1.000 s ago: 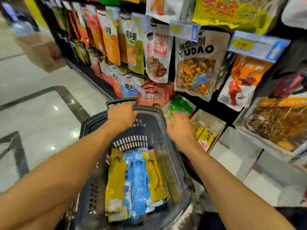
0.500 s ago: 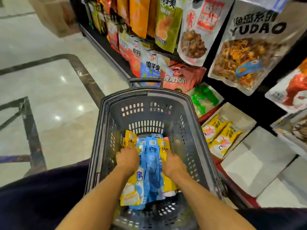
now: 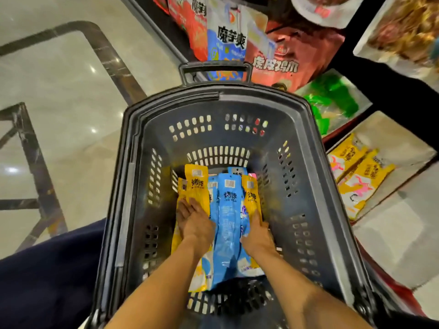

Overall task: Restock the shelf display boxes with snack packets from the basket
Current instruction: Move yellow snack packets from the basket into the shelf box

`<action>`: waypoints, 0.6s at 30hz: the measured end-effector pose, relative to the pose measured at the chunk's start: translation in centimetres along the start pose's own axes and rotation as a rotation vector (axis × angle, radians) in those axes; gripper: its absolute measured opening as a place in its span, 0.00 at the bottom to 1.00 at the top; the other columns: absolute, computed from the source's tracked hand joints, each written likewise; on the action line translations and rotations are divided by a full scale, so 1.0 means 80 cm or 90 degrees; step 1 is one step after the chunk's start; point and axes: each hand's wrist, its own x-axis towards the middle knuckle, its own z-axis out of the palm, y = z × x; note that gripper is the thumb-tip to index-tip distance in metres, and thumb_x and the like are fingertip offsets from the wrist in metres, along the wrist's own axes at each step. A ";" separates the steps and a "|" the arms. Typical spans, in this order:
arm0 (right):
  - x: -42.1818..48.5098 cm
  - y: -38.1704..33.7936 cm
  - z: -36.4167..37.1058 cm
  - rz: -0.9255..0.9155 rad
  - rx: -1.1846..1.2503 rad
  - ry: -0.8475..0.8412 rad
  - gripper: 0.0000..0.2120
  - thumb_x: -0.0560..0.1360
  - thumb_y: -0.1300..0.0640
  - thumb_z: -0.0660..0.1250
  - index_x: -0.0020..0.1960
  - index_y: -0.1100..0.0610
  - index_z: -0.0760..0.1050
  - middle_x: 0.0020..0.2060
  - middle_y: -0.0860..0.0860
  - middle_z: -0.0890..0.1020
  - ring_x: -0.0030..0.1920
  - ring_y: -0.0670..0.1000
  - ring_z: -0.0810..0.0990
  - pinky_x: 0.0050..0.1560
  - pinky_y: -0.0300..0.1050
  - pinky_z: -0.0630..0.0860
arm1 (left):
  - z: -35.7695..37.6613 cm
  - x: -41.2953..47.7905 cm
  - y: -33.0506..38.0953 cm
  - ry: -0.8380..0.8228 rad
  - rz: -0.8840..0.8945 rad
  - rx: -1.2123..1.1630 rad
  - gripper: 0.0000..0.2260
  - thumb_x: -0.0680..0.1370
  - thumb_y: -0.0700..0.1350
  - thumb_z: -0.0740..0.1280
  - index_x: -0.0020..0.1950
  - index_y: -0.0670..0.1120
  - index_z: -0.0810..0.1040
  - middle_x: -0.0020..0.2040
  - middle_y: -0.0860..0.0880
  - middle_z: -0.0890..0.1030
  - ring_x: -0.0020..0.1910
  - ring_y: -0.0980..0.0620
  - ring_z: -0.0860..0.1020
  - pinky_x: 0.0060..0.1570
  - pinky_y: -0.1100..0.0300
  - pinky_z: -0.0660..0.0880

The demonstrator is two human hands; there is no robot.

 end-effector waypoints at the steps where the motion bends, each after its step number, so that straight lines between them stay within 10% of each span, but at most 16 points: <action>1: 0.000 -0.001 -0.001 0.006 -0.002 0.002 0.42 0.75 0.58 0.67 0.78 0.50 0.43 0.67 0.63 0.66 0.62 0.63 0.74 0.59 0.54 0.74 | -0.001 0.002 0.000 0.022 0.009 0.012 0.39 0.80 0.58 0.56 0.77 0.32 0.44 0.77 0.32 0.51 0.77 0.35 0.51 0.75 0.46 0.53; 7: -0.003 -0.009 -0.021 0.049 0.121 -0.004 0.29 0.74 0.59 0.67 0.71 0.56 0.59 0.62 0.60 0.75 0.60 0.62 0.77 0.55 0.50 0.75 | -0.034 0.001 0.005 0.022 -0.019 -0.103 0.27 0.76 0.49 0.64 0.71 0.38 0.63 0.64 0.42 0.76 0.66 0.41 0.73 0.66 0.44 0.66; 13: -0.008 -0.031 -0.046 0.061 0.499 0.031 0.13 0.74 0.59 0.61 0.58 0.57 0.75 0.48 0.55 0.80 0.48 0.57 0.79 0.44 0.47 0.74 | -0.086 -0.001 -0.018 -0.040 -0.052 -0.434 0.17 0.78 0.51 0.65 0.60 0.41 0.79 0.62 0.41 0.80 0.60 0.41 0.77 0.59 0.51 0.74; 18: 0.021 -0.017 -0.005 0.050 0.486 -0.062 0.15 0.69 0.56 0.66 0.55 0.53 0.77 0.49 0.52 0.83 0.49 0.56 0.81 0.48 0.48 0.78 | -0.073 -0.006 -0.041 -0.233 -0.060 -0.634 0.07 0.77 0.37 0.69 0.54 0.42 0.77 0.57 0.43 0.77 0.51 0.45 0.77 0.52 0.54 0.77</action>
